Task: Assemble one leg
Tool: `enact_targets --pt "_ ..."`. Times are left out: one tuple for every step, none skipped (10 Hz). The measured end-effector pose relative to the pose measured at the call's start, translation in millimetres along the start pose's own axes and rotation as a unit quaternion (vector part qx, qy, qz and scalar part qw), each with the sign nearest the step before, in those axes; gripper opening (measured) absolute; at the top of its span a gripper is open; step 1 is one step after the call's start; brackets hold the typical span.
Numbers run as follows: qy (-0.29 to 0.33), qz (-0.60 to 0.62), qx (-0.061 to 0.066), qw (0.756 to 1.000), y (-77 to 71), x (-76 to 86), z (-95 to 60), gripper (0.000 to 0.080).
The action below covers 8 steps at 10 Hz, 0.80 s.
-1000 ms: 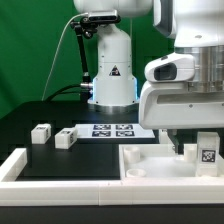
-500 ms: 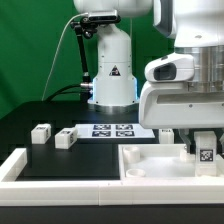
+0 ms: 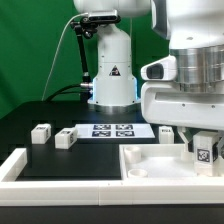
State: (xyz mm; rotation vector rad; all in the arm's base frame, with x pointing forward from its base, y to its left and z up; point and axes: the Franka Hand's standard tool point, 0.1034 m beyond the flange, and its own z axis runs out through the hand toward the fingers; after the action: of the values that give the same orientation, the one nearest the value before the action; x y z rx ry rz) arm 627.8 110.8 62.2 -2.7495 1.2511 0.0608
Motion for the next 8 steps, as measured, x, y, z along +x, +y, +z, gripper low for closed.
enact_targets --pt "0.001 0.057 0.002 0.998 0.1 -0.4 0.3 0.0291" --pt "-0.002 0.122 0.008 0.993 0.6 -0.8 0.4 0.0291" --pt "-0.007 0.180 0.015 0.984 1.0 -1.4 0.6 0.0291" --pt "-0.009 0.232 0.016 0.973 0.4 -2.6 0.9 0.0291" --pt "-0.010 0.281 0.018 0.959 0.2 -3.3 1.0 0.0291" --pt "-0.012 0.341 0.020 0.940 0.1 -3.7 1.2 0.0291" --pt "-0.013 0.368 0.020 0.930 -0.1 -3.9 1.0 0.0291" --pt "-0.017 0.416 0.019 0.909 -0.1 -3.4 0.3 0.0291"
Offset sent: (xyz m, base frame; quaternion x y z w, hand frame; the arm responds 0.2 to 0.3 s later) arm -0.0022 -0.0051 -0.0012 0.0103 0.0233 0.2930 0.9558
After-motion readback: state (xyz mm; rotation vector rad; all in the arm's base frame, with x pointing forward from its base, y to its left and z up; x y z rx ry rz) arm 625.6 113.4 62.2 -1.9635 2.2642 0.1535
